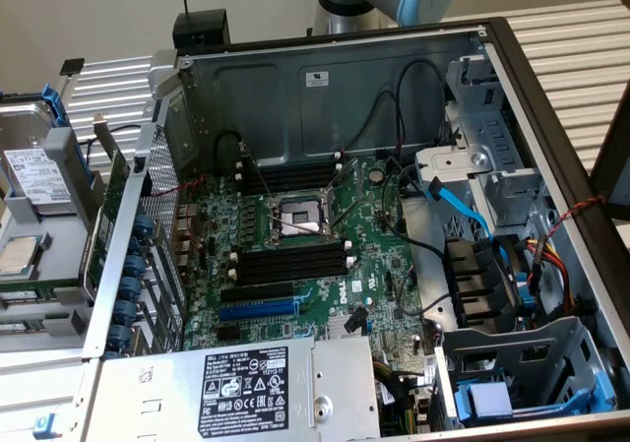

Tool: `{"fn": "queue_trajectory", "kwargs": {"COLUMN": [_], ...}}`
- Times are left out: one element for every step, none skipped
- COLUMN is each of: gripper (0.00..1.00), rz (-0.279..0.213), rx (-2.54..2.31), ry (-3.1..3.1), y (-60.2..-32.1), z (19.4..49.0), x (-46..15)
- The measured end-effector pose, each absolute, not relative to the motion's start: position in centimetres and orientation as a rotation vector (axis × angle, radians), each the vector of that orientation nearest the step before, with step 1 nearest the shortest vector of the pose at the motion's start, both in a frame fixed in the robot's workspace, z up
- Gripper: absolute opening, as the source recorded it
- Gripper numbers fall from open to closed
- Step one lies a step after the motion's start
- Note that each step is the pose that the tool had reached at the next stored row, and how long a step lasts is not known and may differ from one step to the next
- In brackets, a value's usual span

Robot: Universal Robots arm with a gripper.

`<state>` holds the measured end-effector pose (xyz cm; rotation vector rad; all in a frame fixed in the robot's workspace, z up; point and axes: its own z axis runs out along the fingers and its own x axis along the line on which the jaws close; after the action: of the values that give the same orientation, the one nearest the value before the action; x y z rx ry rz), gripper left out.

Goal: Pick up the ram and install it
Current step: 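Pick up the ram and move it above insertion slot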

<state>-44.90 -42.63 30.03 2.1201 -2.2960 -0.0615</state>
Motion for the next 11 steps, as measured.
{"fn": "queue_trajectory", "kwargs": {"gripper": [0.39, 0.39, 0.39, 0.39, 0.39, 0.39, 0.39, 0.39, 0.39, 0.39, 0.39], "rz": [-0.062, -0.061, -0.062, -0.062, -0.062, -0.062, -0.062, -0.062, -0.062, -0.062, -0.062], "rx": [2.12, 2.12, 2.12, 2.12, 2.12, 2.12, 2.12, 2.12, 2.12, 2.12, 2.12], "ry": [-2.296, -2.296, -2.296, -2.296, -2.296, -2.296, -2.296, -2.296, -2.296, -2.296, -2.296], "y": [-42.6, -42.6, -42.7, -42.7, -42.7, -42.7, -42.7, -42.7, -42.7, -42.7, -42.7], "z": [29.8, 29.7, 29.5, 29.3, 29.1, 28.9, 28.7, 28.6, 28.4, 28.2, 28.0], "x": [-44.8, -44.8, -44.7, -44.7, -44.7, -44.6, -44.6, -44.7, -44.7, -44.7, -44.7]}}
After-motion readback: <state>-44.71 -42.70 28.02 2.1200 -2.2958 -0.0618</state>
